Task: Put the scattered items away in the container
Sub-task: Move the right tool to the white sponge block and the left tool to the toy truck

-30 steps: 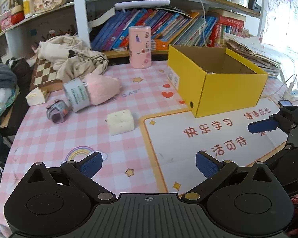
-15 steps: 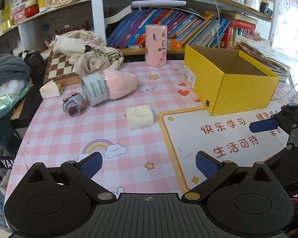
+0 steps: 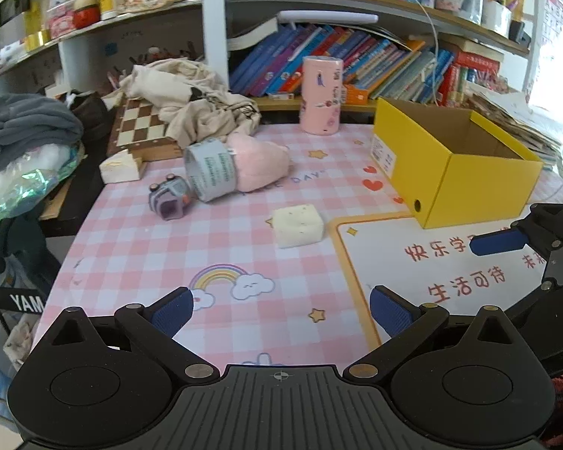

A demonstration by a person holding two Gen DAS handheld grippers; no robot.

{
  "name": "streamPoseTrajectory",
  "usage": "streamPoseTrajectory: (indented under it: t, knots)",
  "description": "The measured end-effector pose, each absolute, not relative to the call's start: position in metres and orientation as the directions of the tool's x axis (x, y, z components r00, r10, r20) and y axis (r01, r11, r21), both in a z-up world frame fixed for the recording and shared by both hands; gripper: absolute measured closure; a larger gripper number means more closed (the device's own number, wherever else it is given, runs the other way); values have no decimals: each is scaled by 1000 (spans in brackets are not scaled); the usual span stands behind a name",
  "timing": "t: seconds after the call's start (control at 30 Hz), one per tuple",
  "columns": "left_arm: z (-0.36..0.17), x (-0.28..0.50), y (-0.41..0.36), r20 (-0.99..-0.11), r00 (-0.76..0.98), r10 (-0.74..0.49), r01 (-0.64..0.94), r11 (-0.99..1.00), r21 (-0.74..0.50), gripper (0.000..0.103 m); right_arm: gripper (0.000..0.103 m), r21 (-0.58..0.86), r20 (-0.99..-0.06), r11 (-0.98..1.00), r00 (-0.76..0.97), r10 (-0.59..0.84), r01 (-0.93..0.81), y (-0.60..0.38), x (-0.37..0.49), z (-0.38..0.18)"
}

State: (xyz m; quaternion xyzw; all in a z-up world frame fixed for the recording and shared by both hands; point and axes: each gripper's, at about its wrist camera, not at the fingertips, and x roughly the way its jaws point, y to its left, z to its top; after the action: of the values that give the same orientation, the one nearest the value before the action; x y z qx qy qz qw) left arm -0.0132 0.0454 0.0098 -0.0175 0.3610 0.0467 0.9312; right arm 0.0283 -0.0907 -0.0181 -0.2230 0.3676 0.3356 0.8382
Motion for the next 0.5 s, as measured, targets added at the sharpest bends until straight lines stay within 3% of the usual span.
streamPoseTrajectory:
  t: [0.5]
  knots:
    - [5,-19,64,-683,726,77,-145,989,-42,1,4,-150,-773,623,484,410,-768,-69,24,-17]
